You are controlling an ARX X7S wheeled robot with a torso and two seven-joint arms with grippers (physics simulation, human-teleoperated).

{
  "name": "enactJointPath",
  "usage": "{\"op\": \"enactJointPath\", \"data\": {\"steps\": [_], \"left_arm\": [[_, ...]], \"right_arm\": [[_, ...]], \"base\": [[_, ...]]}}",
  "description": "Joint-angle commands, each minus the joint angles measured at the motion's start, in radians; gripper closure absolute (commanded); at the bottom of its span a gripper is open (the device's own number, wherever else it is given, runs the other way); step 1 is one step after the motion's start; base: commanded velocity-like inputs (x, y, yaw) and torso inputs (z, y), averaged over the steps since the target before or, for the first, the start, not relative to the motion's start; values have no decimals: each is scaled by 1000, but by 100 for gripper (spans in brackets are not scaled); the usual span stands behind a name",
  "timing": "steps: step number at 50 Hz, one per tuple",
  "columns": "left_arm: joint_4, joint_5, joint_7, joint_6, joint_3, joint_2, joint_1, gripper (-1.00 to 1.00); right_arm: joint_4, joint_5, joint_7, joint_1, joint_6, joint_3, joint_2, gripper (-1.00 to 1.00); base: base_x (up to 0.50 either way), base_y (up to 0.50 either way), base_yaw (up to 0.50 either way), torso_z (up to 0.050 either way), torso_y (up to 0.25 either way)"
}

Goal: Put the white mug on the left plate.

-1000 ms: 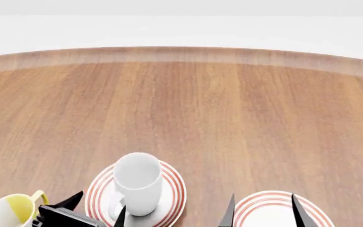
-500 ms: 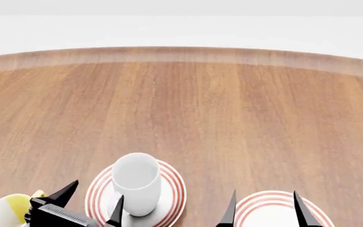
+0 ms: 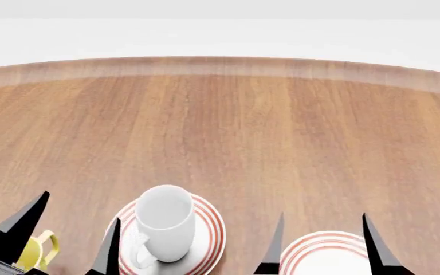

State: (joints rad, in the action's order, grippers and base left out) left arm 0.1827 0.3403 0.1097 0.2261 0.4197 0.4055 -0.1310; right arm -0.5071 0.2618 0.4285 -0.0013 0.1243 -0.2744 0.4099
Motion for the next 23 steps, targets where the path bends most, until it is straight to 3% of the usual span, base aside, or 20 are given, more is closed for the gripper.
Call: {"op": "enactJointPath", "data": {"steps": [1, 23], "left_arm": [[339, -40, 75, 11, -27, 97, 160, -100], [489, -156, 109, 129, -34, 150, 354, -100]], "right_arm": [[-113, -22, 26, -41, 13, -5, 22, -100], [-238, -110, 52, -152, -64, -64, 29, -100]], "base": [[0, 0, 0, 0, 0], [0, 0, 0, 0, 0]]}}
